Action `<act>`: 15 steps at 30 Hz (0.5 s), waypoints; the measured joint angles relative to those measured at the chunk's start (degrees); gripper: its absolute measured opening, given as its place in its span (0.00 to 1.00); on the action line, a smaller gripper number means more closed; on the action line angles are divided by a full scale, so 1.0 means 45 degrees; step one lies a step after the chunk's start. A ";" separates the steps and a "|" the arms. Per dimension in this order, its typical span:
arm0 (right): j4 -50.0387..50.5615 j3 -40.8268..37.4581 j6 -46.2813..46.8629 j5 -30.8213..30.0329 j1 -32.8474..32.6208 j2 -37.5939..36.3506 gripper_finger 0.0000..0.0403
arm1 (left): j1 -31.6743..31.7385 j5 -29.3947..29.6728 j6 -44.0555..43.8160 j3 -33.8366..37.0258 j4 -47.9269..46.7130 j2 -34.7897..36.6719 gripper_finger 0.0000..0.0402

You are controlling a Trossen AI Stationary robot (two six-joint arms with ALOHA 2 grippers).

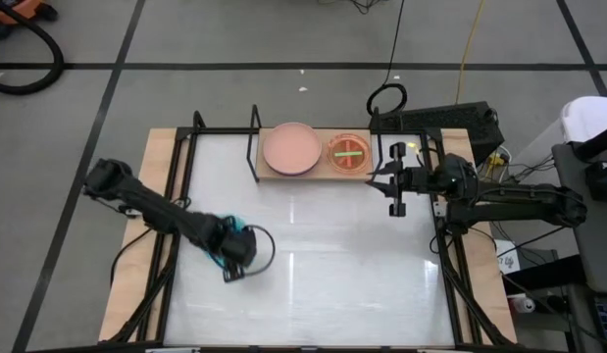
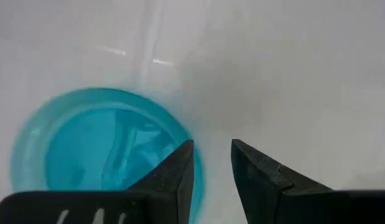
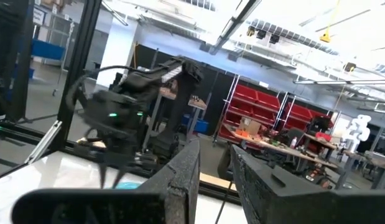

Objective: Place and stack plates onto a shelf
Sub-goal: Stack the blue transparent plate on top of the green transparent plate on the shelf

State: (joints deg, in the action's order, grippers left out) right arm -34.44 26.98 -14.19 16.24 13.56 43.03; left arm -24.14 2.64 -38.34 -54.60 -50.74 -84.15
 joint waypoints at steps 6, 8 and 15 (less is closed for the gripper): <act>-0.0003 0.0000 0.0338 -0.0314 0.0005 0.0000 0.19 | -0.1015 0.0267 -0.1803 -0.1174 -0.2136 -0.2253 0.28; -0.0002 0.0000 0.0342 -0.0315 -0.0083 0.0000 0.19 | -0.1188 0.0479 -0.2291 -0.1249 -0.2663 -0.2788 0.28; 0.0006 0.0000 0.0338 -0.0314 -0.0368 0.0000 0.19 | -0.1337 0.0531 -0.2746 -0.1259 -0.2653 -0.3291 0.28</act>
State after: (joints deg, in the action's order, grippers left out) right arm -34.42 26.98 -12.67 14.83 11.91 43.03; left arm -30.15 5.03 -50.69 -60.27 -62.67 -98.96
